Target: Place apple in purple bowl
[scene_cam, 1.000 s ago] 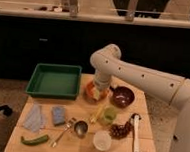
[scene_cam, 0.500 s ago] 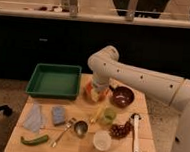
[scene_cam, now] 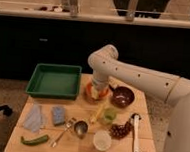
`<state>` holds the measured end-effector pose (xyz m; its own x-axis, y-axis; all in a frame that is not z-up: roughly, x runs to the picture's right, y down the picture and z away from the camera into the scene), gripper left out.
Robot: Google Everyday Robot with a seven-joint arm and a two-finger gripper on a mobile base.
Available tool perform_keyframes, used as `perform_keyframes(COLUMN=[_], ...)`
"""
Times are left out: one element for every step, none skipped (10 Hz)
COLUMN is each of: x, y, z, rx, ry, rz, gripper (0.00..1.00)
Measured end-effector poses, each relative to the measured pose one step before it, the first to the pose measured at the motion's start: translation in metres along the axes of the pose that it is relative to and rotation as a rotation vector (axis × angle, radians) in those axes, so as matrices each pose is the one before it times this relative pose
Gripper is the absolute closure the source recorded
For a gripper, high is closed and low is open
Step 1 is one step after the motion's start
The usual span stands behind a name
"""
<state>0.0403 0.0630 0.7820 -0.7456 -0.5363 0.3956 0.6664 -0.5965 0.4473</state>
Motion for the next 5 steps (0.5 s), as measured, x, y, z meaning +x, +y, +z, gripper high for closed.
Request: perform_keyframes(x=[0.00146,-0.00017,0.00189,0.00198,0.00022], y=[0.00699,0.00839,0.00561,0.00417,0.00621], z=[0.00221,0.00300,0.00271,0.00162,0.00247], rx=[-0.00168,-0.00624,-0.00482,-0.00505,-0.00526], ry=[-0.00166,-0.00668,-0.00077,0.00101,-0.00061], rz=[0.01330,0.01460,0.01427,0.00923,0.01423], gripper=[1.00,1.00,1.00,1.00,1.00])
